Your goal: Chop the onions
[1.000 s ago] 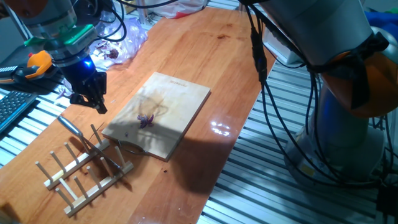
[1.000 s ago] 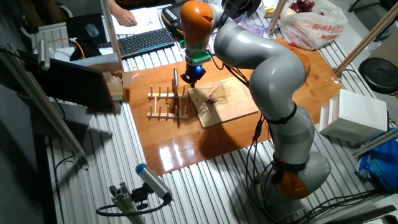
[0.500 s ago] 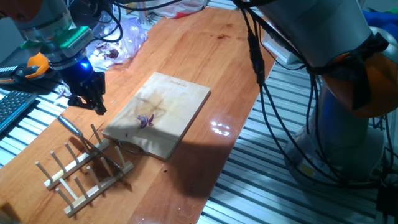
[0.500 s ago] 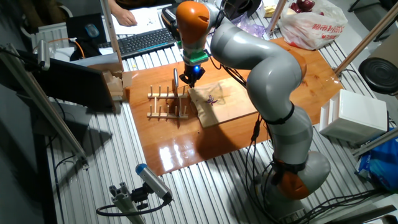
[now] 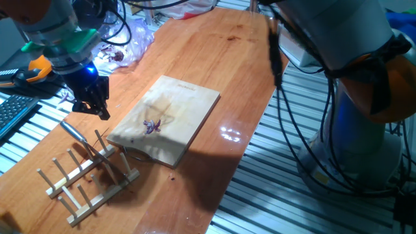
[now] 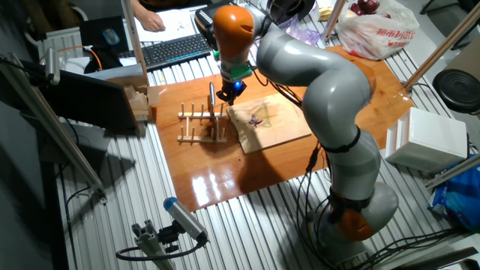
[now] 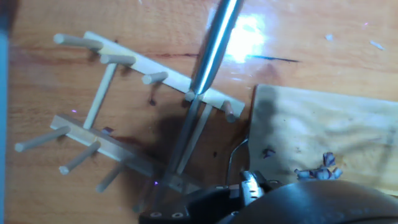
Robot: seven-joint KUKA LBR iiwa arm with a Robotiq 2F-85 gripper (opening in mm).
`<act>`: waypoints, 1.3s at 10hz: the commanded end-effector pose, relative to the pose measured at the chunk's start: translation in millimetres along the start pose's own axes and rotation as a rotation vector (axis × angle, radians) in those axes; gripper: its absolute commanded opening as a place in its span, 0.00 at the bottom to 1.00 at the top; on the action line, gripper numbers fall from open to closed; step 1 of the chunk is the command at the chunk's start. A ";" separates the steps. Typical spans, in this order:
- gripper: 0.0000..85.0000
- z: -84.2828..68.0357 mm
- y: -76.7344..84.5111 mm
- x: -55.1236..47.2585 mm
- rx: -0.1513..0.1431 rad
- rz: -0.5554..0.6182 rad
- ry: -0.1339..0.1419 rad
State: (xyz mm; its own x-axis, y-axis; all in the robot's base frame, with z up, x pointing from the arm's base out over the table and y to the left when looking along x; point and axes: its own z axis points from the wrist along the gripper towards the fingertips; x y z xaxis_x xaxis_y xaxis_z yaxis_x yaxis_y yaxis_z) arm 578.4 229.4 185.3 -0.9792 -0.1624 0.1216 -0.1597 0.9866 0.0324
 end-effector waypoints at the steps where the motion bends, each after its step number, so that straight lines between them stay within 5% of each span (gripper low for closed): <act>1: 0.00 0.0 -0.9 0.6 -0.013 0.023 0.017; 2: 0.20 0.3 -0.2 0.1 0.015 0.000 -0.012; 3: 0.00 1.3 3.1 -0.1 0.025 -0.066 -0.134; 4: 0.00 -1.1 -2.2 3.1 0.020 -0.065 -0.151; 5: 0.00 -4.0 -8.7 7.6 -0.014 -0.054 -0.162; 6: 0.20 -4.8 -9.6 10.1 -0.014 -0.045 -0.168; 7: 0.20 -4.4 -6.9 10.1 0.000 -0.035 -0.165; 8: 0.00 -4.2 -6.9 10.1 0.007 -0.033 -0.161; 9: 0.00 -4.7 -7.8 11.6 0.012 -0.025 -0.163; 11: 0.00 -4.6 -12.6 16.9 0.070 0.046 -0.170; 13: 0.00 -0.8 -25.7 17.5 0.028 0.103 -0.159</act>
State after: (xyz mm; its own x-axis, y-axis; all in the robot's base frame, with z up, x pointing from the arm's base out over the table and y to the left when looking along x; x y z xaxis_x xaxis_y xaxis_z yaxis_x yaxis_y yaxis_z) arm 565.5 199.9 187.0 -0.9977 -0.0581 -0.0339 -0.0581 0.9983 0.0005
